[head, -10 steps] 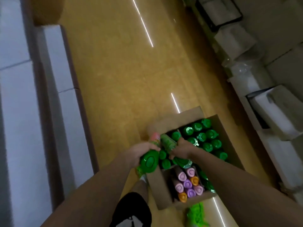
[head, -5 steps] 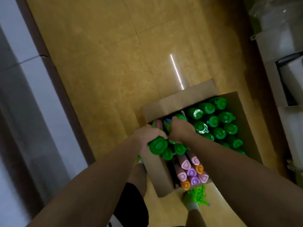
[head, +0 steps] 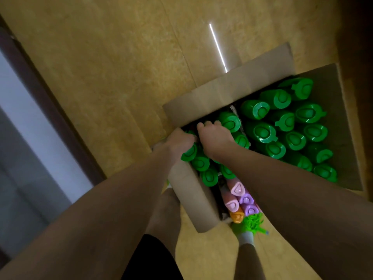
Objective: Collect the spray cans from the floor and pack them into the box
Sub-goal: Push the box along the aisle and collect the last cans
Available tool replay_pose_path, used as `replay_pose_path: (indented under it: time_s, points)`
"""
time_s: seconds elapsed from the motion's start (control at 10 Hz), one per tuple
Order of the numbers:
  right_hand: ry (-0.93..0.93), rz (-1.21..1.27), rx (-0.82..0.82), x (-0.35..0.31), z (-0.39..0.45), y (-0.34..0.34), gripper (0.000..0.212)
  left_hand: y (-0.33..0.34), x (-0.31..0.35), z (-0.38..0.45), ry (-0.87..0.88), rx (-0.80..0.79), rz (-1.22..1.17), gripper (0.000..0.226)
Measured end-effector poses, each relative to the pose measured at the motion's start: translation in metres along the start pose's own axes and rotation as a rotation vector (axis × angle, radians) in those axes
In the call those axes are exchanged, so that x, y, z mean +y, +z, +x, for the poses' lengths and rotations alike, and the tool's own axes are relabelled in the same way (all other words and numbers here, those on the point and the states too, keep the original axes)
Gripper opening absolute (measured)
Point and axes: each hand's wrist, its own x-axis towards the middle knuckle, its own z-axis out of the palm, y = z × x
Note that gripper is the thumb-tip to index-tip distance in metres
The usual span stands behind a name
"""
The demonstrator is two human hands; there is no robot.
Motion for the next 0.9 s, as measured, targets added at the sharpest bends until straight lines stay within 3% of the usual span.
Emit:
replay_pose_path:
  time_s: [0.2,0.4,0.7,0.9]
  points:
    - [0.022,-0.016,0.021,0.001,0.013,0.017,0.042,0.011,-0.005,0.016,0.007,-0.055,0.009,0.042]
    - [-0.005,0.075,-0.002,0.006,-0.005,0.012,0.056,0.006,-0.002,-0.016,-0.027,-0.061,-0.112,0.046]
    - [0.019,0.099,0.077,0.009,-0.089,-0.039,0.059,-0.004,0.016,-0.1,0.182,0.083,-0.121,0.038]
    - [-0.002,0.094,0.177,0.01,-0.173,-0.075,0.062,0.008,0.022,-0.188,0.293,0.141,-0.111,0.053]
